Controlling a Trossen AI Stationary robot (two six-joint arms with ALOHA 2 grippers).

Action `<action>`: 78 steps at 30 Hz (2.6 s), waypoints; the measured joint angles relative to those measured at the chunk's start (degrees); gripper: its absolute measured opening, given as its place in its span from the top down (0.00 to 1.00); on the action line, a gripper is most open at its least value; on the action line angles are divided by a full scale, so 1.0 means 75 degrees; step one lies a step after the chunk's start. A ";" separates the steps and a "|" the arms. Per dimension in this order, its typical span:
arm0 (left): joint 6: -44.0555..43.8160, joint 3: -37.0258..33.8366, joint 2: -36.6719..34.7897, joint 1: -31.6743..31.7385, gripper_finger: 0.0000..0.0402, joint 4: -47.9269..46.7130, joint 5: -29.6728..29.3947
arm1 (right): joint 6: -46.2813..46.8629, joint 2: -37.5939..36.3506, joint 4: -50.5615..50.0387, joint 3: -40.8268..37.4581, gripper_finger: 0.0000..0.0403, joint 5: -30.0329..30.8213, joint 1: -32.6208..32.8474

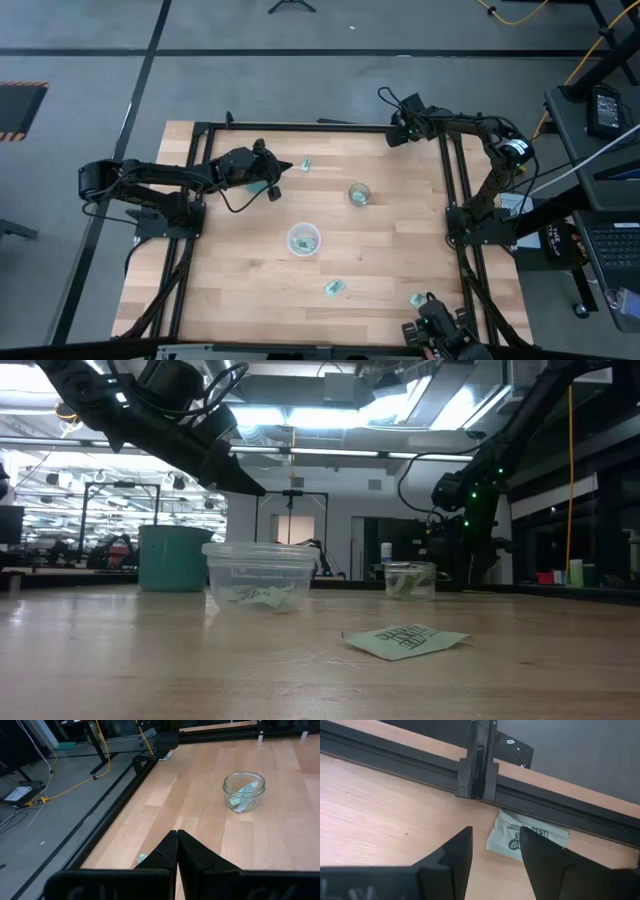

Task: Pick and place Stevia / Truvia into bins
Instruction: Put the white stevia packet into the transparent glass container

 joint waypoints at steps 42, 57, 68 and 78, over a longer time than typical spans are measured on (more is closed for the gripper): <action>0.0195 0.0000 0.0000 0.0000 0.99 0.0000 -0.0003 | -0.0637 0.0760 0.0130 0.0028 0.99 -0.0311 -0.0224; 0.0192 0.0000 0.0000 0.0000 0.99 0.0003 0.0000 | -0.0850 0.0114 -0.2204 0.0586 1.00 -0.1337 0.0280; 0.0192 0.0000 0.0000 0.0000 0.99 0.0033 -0.0003 | -0.1398 -0.0972 -0.2120 0.0612 1.00 -0.1490 0.1393; 0.0127 0.0000 0.0000 0.0000 0.99 0.0061 0.0000 | -0.1330 -0.2583 -0.2034 0.0621 1.00 -0.2055 0.2695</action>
